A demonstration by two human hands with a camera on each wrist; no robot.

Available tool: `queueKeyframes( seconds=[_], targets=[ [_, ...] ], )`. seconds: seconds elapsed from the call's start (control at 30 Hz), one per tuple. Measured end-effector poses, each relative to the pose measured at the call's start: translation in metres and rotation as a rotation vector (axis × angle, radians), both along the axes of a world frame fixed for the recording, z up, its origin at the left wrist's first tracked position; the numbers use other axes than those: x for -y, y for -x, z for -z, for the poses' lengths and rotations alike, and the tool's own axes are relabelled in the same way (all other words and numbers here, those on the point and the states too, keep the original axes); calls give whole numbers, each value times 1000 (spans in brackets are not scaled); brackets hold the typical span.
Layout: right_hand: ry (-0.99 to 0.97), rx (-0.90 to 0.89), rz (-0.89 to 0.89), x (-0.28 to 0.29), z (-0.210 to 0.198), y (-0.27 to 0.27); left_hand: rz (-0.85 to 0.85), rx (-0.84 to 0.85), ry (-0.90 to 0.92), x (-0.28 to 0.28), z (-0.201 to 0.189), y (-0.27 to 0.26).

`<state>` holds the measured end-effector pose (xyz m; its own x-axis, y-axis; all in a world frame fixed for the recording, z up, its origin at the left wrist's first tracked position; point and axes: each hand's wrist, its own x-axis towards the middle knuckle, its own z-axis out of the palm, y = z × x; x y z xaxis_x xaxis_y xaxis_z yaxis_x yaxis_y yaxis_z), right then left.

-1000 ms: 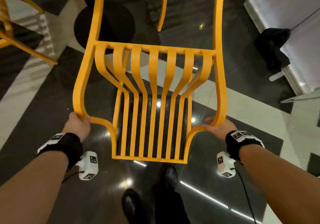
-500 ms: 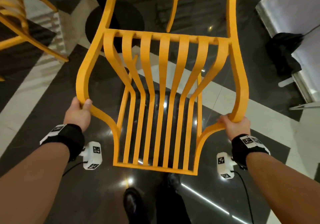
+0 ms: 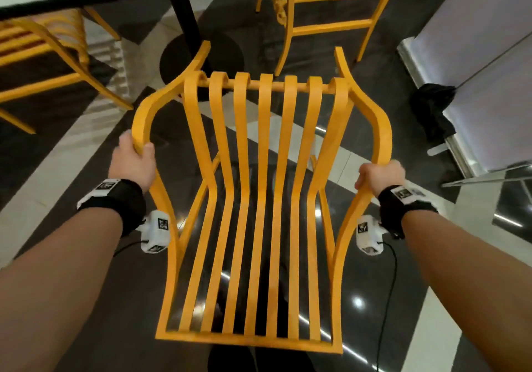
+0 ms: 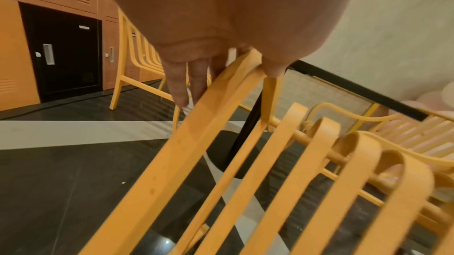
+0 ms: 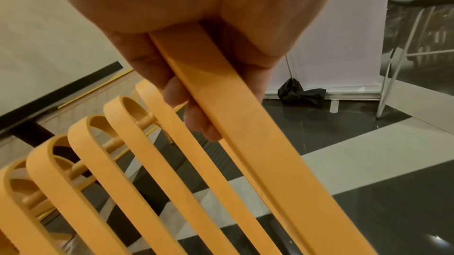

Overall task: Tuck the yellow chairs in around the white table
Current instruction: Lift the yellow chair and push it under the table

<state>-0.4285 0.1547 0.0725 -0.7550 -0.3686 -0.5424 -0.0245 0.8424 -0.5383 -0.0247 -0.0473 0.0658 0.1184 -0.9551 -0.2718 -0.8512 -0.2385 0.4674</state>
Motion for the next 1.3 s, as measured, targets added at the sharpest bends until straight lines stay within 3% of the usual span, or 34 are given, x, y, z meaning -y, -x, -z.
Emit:
queueKeyframes(
  seconds=[0.1,0.17,0.2,0.3,0.37,0.4,0.5,0.77,1.07,1.17,1.3],
  targets=[
    [-54,0,-43,14,-18,-2,240,169,165,-42,2,5],
    [-78,20,-78,27,-19,7,488,190,137,-90,15,17],
    [-64,23,-56,32,-16,15,616,215,17,-115,28,21],
    [-44,58,-43,37,-13,28,975,322,-637,-200,78,25],
    [-40,42,-49,41,-27,21,1094,443,-902,-238,98,15],
    [-68,43,-27,29,-6,29,1170,458,-986,-273,127,17],
    [5,8,45,38,-19,21,1240,573,-956,-277,126,3],
    [38,33,83,31,-8,30,1387,468,-1222,-287,117,-4],
    [87,92,140,47,-9,44,1388,463,-1051,-308,130,0],
    [43,15,41,46,-7,48,1341,439,-981,-301,115,4],
    [-177,-197,-265,18,-4,23,1222,361,-903,-281,82,11]
  ],
)
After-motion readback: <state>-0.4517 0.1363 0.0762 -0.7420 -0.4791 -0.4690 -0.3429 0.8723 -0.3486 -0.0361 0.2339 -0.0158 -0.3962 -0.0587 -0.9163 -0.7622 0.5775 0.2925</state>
